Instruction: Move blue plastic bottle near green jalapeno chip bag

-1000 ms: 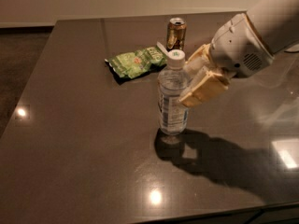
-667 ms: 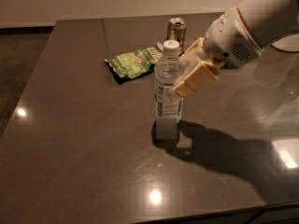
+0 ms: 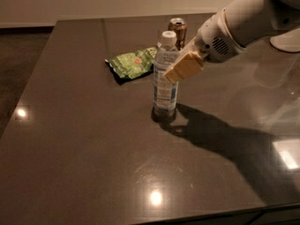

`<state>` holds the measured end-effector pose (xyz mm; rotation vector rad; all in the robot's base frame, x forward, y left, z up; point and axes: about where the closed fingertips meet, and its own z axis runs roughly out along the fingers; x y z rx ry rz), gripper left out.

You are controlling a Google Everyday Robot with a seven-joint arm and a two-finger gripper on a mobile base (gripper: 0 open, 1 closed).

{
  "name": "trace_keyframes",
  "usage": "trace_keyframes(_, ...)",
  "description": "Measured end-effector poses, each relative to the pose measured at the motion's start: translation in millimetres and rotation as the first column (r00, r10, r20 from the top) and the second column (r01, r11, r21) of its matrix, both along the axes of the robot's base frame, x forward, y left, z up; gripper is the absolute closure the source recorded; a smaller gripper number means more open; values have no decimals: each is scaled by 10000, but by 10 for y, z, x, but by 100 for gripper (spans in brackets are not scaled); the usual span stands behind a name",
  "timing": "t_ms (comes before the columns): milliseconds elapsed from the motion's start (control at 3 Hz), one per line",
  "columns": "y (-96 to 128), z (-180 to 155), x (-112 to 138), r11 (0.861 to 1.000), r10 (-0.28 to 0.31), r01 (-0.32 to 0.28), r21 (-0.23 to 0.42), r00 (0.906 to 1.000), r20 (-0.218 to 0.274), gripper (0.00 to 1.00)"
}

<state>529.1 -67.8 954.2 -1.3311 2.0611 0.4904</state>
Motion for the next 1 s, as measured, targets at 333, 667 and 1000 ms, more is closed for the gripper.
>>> trace_keyframes(333,-42,-48,225,9923,-1179,1170,397,9928,203,100)
trace_keyframes(667,-54,-39,409,9797,-1906,1876,713,9809,387,100)
trace_keyframes(1000,-37,8,577,9702,-2308,2256,880,9715,544,100)
